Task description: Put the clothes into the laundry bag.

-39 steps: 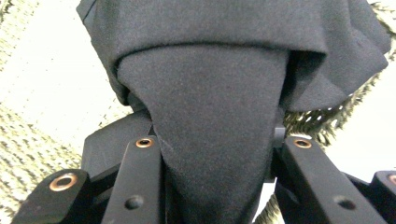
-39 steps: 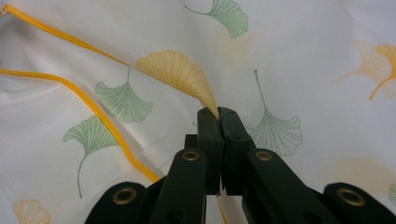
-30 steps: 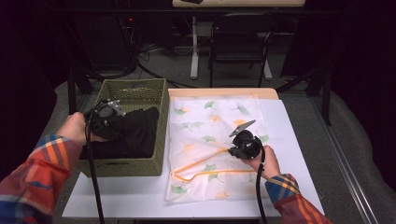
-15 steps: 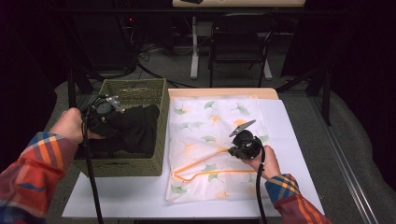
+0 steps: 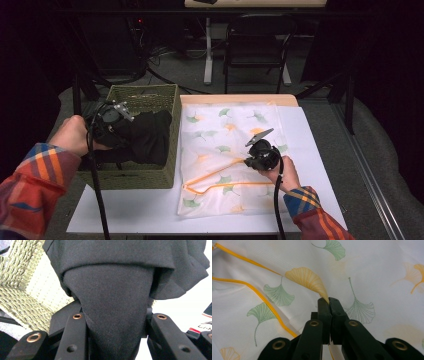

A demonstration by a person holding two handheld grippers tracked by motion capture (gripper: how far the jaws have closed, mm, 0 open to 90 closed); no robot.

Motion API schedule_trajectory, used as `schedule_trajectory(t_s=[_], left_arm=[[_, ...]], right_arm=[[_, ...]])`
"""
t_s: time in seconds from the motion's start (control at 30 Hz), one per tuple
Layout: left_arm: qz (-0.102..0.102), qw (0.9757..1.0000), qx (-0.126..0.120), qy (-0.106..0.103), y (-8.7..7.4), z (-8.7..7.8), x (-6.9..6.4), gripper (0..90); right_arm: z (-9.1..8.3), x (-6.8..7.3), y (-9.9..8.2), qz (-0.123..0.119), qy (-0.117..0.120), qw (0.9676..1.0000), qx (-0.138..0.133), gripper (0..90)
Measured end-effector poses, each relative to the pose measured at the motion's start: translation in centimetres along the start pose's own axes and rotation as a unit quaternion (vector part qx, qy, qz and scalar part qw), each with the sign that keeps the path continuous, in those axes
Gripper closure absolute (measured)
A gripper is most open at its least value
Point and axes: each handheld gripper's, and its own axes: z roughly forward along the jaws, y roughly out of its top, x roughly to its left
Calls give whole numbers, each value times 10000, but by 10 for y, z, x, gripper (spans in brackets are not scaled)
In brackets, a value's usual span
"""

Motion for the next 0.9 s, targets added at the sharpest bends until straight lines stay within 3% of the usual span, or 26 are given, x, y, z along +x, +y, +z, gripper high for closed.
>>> schedule_trajectory(t_s=[0.33,0.9], left_arm=[[-67,9998,-191,-81,3,-19,-8,643],[-12,9969,-463,-638,14,-24,-39,641]], right_arm=[[-1,1,0,33,-16,10000,-15,894],[-5,2,2,104,-16,9999,-72,895]])
